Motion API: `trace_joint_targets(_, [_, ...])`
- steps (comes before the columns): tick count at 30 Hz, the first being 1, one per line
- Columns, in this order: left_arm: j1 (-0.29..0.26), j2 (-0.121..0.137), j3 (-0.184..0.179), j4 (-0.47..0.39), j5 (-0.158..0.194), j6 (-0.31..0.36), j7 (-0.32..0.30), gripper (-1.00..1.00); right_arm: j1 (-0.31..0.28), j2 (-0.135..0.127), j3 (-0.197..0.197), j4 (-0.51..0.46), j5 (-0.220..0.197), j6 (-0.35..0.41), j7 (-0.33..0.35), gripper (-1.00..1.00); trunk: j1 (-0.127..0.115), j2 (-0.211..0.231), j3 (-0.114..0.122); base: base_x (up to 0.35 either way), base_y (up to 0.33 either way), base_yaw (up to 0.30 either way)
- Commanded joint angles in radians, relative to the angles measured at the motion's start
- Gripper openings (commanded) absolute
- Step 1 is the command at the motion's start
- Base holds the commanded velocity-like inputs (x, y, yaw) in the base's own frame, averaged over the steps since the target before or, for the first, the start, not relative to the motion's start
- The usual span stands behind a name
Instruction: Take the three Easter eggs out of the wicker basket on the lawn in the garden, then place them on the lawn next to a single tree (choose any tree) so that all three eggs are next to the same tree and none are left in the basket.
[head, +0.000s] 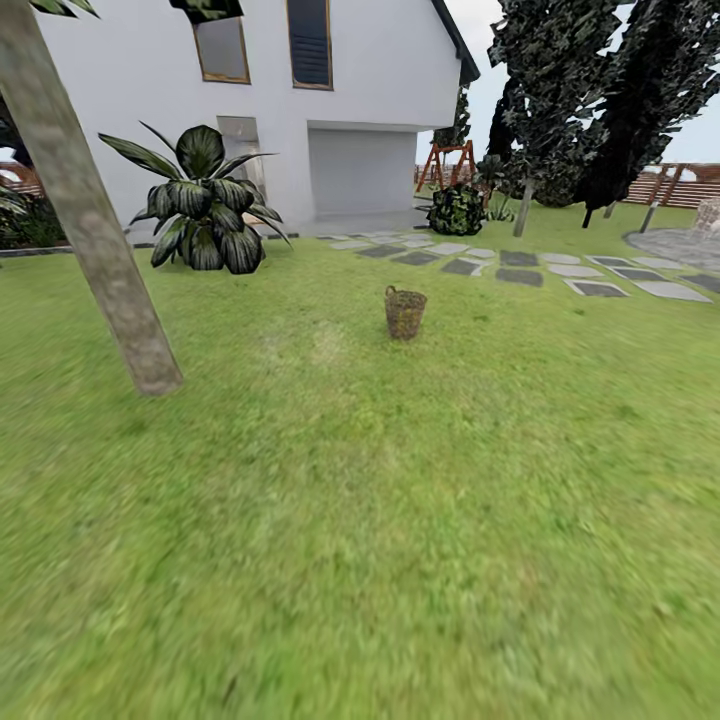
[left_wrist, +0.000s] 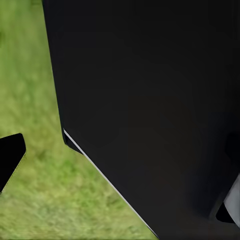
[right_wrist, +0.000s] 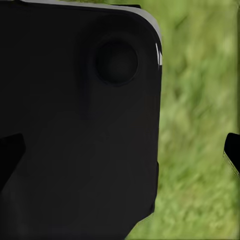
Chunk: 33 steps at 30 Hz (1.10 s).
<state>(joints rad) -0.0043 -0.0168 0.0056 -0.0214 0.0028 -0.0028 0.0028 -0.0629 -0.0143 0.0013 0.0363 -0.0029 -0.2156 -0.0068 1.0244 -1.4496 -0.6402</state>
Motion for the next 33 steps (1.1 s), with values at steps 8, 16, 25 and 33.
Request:
trace_joint_targets(8, [0.0,0.0,0.001,0.0,0.0,0.0,0.0,1.0,-0.001,-0.002,0.0,0.006,-0.004,0.0,-0.001,1.0,0.001,0.0,-0.001,0.34,0.0,0.0])
trace_joint_targets(16, [0.0,0.0,0.001,0.0,0.0,0.0,0.0,1.0,-0.001,0.0,0.0,0.005,-0.002,-0.004,-0.001,1.0,0.001,0.0,-0.001,0.34,0.0,0.0])
trace_joint_targets(25, [0.0,0.0,0.001,0.0,0.0,0.0,0.0,1.0,-0.001,-0.001,0.0,0.005,0.0,-0.007,-0.001,1.0,0.001,0.0,-0.001,0.34,0.0,0.0])
trace_joint_targets(33, [0.0,0.0,0.001,0.0,0.0,0.0,0.0,1.0,-0.002,-0.001,0.0,0.005,0.0,-0.007,-0.001,1.0,0.001,0.0,-0.001,0.34,0.0,0.0])
